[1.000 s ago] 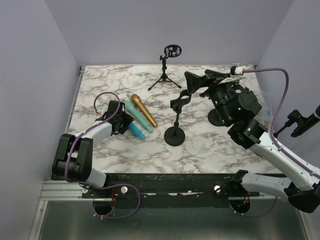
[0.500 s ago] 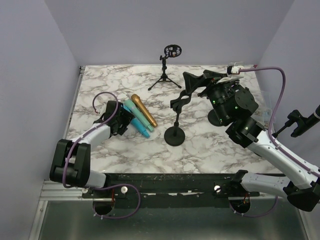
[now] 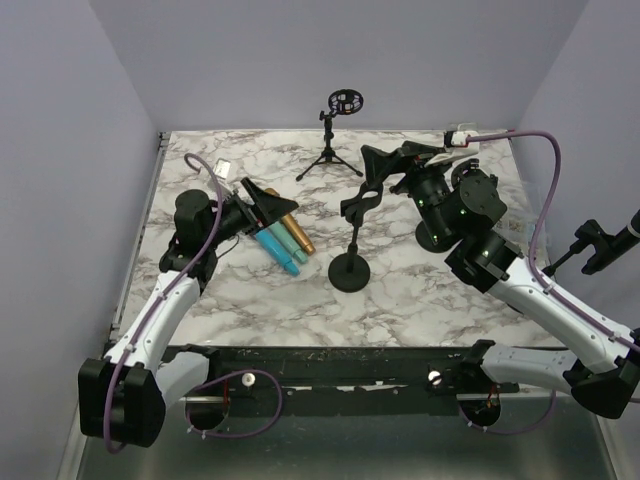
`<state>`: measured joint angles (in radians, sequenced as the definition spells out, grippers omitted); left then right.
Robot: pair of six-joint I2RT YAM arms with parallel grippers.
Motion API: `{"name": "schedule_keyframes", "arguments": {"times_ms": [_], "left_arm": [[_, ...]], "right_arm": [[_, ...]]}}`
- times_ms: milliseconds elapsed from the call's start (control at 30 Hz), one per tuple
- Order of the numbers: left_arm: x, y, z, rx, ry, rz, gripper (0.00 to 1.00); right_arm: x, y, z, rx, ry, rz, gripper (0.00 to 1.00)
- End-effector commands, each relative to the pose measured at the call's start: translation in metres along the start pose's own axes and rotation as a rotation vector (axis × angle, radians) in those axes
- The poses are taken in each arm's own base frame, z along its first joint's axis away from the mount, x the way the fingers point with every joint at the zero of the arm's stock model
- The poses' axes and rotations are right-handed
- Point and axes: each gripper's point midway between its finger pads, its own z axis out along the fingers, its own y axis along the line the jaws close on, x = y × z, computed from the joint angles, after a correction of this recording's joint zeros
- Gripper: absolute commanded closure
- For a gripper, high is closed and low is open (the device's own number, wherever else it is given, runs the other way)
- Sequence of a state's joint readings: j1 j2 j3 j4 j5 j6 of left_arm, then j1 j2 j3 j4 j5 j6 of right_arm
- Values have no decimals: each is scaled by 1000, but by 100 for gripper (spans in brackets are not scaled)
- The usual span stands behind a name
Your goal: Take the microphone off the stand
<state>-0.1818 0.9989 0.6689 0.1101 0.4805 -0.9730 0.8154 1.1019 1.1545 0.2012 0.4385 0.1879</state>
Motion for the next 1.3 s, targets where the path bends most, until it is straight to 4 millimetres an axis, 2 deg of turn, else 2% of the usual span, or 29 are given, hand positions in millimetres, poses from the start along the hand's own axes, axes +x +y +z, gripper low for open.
{"name": "schedule_keyframes", "arguments": {"times_ms": [0, 100, 300, 400, 533, 867, 1000, 1267], "left_arm": [[28, -119, -38, 566, 353, 172, 6], [40, -138, -43, 603, 493, 87, 5], [61, -166, -40, 621, 559, -24, 1], [71, -166, -29, 572, 584, -76, 2], [75, -161, -12, 511, 598, -136, 12], [71, -150, 19, 411, 574, -263, 13], [76, -154, 24, 418, 593, -294, 18], [78, -151, 36, 420, 585, -328, 35]], "right_arm": [[-7, -1, 1, 15, -28, 0, 2], [-11, 0, 1, 10, -37, 9, 2], [-16, -2, -2, 15, -48, 15, 2], [-17, -2, -3, 15, -52, 18, 2], [-20, -3, -6, 16, -58, 25, 2], [-29, -7, -13, 26, -79, 37, 2], [-31, -8, -15, 27, -84, 37, 2], [-32, -8, -15, 27, -87, 36, 2]]}}
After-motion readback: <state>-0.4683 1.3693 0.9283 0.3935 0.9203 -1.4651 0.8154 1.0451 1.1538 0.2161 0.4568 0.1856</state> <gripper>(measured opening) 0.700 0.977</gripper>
